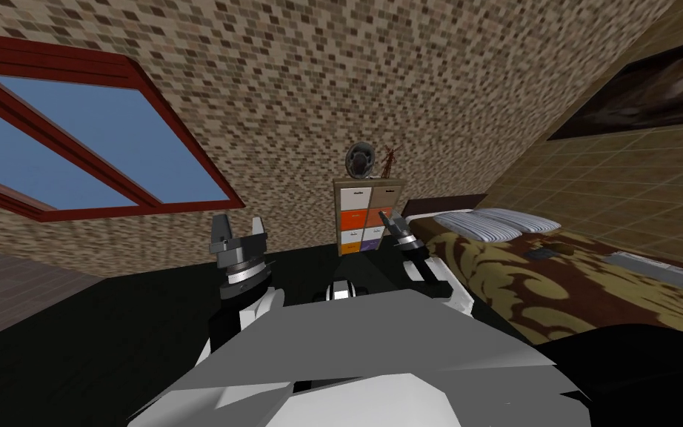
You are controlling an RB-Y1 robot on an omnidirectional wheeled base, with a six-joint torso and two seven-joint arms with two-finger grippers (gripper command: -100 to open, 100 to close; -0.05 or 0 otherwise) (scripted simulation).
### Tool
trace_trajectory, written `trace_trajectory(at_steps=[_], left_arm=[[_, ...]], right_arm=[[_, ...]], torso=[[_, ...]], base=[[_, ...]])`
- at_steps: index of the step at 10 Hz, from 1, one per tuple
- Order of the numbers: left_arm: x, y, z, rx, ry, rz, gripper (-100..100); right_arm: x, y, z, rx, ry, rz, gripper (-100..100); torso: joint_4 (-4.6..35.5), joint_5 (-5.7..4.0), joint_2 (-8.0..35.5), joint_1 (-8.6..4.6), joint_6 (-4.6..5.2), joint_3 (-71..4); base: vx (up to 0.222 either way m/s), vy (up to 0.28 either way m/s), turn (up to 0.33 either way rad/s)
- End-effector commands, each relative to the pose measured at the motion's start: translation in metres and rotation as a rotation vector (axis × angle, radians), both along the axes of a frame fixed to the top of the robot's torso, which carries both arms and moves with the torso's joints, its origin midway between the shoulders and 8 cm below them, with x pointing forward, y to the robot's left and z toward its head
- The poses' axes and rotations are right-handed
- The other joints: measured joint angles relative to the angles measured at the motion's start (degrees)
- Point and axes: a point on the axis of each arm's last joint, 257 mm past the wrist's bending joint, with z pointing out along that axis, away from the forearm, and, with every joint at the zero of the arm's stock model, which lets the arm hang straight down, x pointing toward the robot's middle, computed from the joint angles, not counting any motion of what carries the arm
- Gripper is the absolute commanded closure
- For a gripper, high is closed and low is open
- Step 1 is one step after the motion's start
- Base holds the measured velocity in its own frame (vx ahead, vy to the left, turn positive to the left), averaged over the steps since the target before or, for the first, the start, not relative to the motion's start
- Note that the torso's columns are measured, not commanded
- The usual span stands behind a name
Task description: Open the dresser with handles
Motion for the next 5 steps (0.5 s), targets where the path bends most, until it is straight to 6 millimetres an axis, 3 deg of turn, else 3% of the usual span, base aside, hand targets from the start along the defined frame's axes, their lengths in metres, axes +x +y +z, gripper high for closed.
trace_trajectory(at_steps=[1,5], left_arm=[[0.0,0.0,0.0,0.0,0.0,0.0,0],[0.0,0.0,0.0,0.0,0.0,0.0,0]], right_arm=[[0.009,-0.006,-0.006,-0.15,-0.002,-0.073,-100],[0.025,-0.023,-0.016,-0.384,0.002,-0.185,-100]], torso=[[0.02,0.0,0.1,-0.01,0.01,0.04],[0.02,0.01,0.1,0.02,0.0,0.05]], base=[[0.059,0.057,0.022],[0.082,0.069,0.029]])
